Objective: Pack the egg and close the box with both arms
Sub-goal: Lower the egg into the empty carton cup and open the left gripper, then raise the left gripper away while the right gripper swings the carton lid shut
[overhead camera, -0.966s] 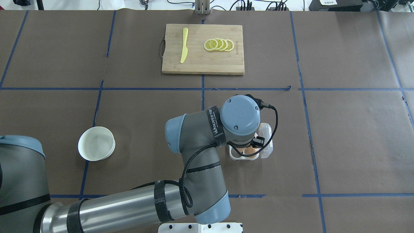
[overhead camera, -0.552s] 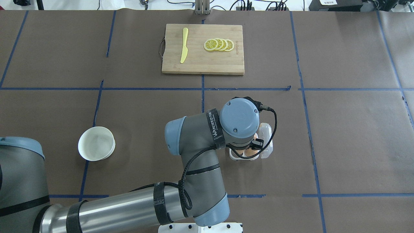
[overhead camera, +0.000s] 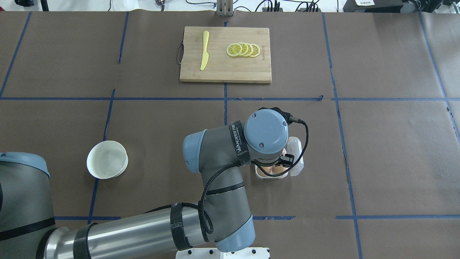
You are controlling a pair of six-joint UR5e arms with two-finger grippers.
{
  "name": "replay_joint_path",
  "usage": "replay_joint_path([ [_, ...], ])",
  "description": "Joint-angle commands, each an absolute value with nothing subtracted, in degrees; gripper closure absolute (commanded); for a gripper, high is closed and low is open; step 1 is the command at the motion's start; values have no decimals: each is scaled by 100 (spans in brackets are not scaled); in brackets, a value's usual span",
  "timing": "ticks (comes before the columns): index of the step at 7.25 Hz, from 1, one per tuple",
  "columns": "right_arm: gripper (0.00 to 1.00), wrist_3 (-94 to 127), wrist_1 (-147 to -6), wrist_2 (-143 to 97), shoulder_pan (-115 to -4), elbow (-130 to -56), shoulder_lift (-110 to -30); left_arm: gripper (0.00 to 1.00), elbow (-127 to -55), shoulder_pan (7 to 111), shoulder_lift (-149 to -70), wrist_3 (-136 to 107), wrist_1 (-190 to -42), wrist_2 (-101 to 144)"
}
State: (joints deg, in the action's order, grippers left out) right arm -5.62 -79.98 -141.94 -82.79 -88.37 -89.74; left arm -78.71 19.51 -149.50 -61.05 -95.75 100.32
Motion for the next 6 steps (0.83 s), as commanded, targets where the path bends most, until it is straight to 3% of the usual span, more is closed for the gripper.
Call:
replay_joint_path([
  [1, 0, -545, -7998, -14194, -8279, -8859, -8974, 17, -7980, 1969, -14950, -6091, -9571, 9976],
  [3, 0, 83, -7667, -14578, -8175, -8930, -8947, 18, -8766, 2178, -14331, -6030, -9510, 10002],
  [6, 0, 3960, -4835, -14014, -6755, -8938, -8965, 19, -10226, 2819, -13205, -5214, -9080, 10055],
])
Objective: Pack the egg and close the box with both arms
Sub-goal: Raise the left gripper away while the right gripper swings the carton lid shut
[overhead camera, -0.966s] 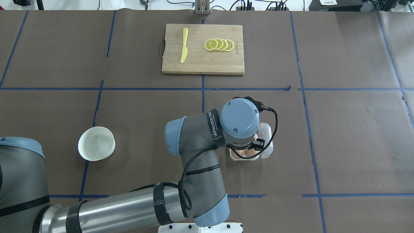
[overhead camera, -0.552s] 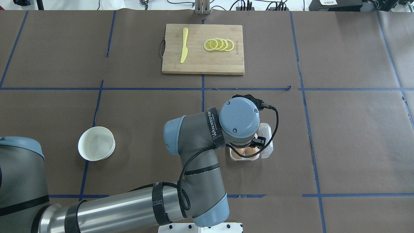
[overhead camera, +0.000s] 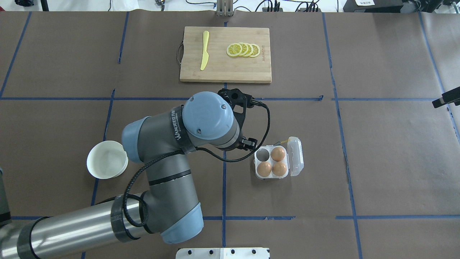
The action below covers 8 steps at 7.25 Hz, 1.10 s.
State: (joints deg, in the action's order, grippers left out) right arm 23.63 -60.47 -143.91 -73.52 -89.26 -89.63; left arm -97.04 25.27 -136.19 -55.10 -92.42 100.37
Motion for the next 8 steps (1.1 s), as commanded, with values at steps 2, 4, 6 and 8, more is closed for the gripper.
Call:
replay_joint_path([
  [2, 0, 6265, -3991, -13092, -5500, -9453, -8886, 19, -10827, 3328, -12578, -4538, -9079, 10185],
  [4, 0, 7221, -3990, -12438, -4670, -9965, -8886, 18, -10846, 4040, -12253, -3713, -9079, 10826],
  [6, 0, 7844, -4034, -11877, -4020, -10099, -8606, 18, -10828, 4192, -12121, -3498, -9070, 10872],
  [8, 0, 8182, -4060, -11166, -3309, -10282, -8482, 18, -10802, 4271, -12103, -3489, -9079, 10977],
])
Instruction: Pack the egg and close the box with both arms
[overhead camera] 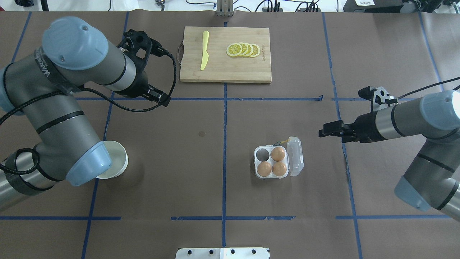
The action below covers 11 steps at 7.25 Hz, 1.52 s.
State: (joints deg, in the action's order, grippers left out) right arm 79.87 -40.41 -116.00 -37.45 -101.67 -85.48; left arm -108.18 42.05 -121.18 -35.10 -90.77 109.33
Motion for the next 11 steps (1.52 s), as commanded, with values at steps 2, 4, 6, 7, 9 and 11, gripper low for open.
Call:
replay_joint_path([
  [2, 0, 8593, -4870, -11048, -3173, -10336, -7478, 18, -10784, 4271, -12103, -3498, -9088, 10978],
  [4, 0, 8798, -6036, -10838, -3006, -10501, -6724, 18, -10767, 4306, -12103, -3454, -9079, 10978],
  [6, 0, 8798, -6047, -10863, -3058, -10714, -6785, 18, -10767, 4560, -11989, -3060, -9079, 10986],
  [7, 0, 8798, -6056, -10889, -3163, -10783, -6837, 18, -10767, 4709, -11875, -2737, -9079, 10986],
  [9, 0, 8728, -6021, -11047, -3417, -11283, -7809, 16, -10802, 5279, -11393, -1773, -9114, 11441],
  [11, 0, 8423, -5985, -11441, -4031, -11259, -8286, 15, -10793, 5990, -10971, -831, -9114, 11749],
])
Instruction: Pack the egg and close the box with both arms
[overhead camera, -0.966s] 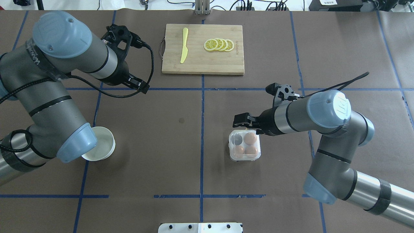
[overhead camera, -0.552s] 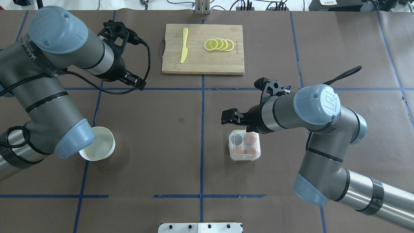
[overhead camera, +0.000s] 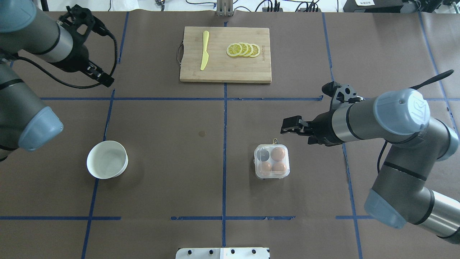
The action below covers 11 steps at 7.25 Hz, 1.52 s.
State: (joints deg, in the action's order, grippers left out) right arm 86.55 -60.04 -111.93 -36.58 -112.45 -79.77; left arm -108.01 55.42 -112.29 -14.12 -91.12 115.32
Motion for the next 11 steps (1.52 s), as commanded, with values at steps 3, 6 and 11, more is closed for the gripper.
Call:
replay_joint_path([
  [3, 0, 6474, -6073, -12949, -5671, -11023, -8823, 6, -10312, 7343, -10583, 979, -9106, 12407],
  [6, 0, 3920, -6343, -13720, -7334, -10294, -9149, 1, -10266, 8049, -10047, 1547, -9114, 12445],
  [11, 0, -864, -9374, -13536, -9191, -9985, -9070, 0, -8939, 9149, -9634, 1485, -9149, 13931],
])
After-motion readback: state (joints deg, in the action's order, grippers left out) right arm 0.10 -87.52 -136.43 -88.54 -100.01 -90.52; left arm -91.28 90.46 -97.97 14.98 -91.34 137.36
